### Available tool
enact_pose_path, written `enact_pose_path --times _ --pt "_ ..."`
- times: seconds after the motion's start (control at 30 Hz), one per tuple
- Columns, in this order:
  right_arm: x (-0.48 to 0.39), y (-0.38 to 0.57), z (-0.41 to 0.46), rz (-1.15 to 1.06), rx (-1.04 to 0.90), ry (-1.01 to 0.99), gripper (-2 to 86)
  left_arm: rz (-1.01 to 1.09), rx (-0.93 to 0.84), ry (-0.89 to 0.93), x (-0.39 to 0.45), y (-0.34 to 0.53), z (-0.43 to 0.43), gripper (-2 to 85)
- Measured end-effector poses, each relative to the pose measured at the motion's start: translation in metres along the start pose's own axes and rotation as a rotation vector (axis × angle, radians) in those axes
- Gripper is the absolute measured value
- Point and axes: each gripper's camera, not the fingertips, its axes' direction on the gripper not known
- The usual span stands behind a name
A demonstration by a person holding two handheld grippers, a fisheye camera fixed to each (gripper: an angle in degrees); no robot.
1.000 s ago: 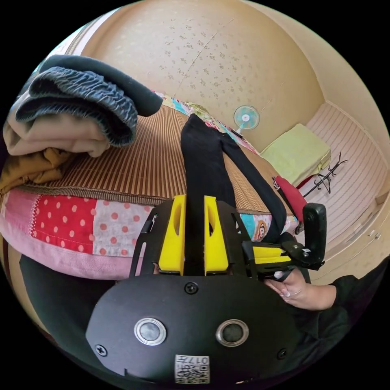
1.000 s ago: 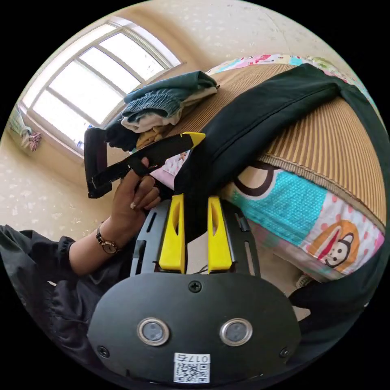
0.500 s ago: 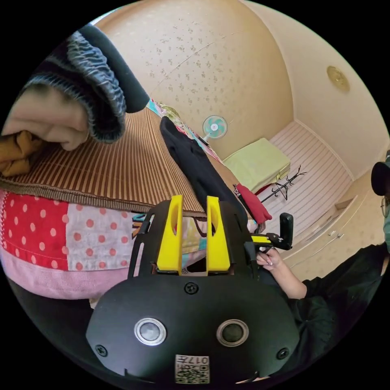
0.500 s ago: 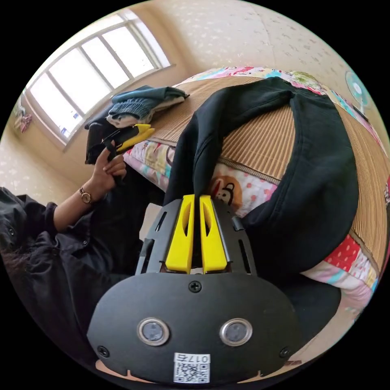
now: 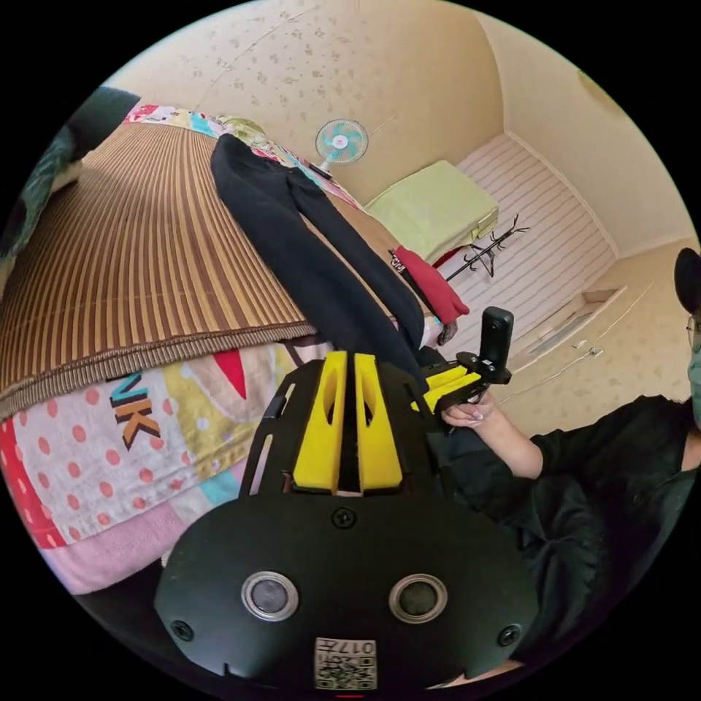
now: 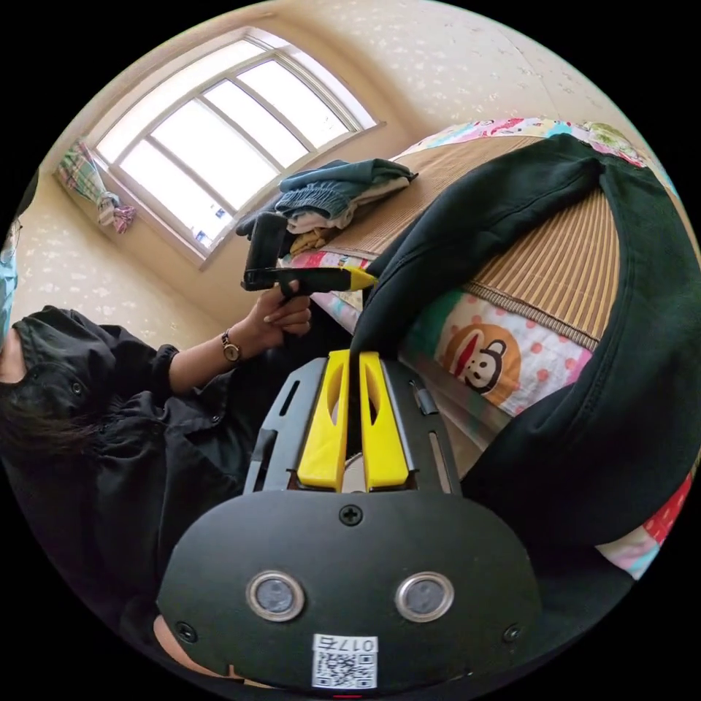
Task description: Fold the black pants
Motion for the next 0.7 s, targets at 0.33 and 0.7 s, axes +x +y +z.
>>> enact_pose_path --times 0.33,0.7 --pt "-0.008 0.003 -0.117 0.320 0.292 0.506 5.2 -0.100 0.293 -0.560 0.024 0.036 -0.059 7.8" --pt "0.004 0.005 -0.159 0.351 0.430 0.203 3.2 0.059 0.099 -0.106 0.023 0.025 -0.001 7.5"
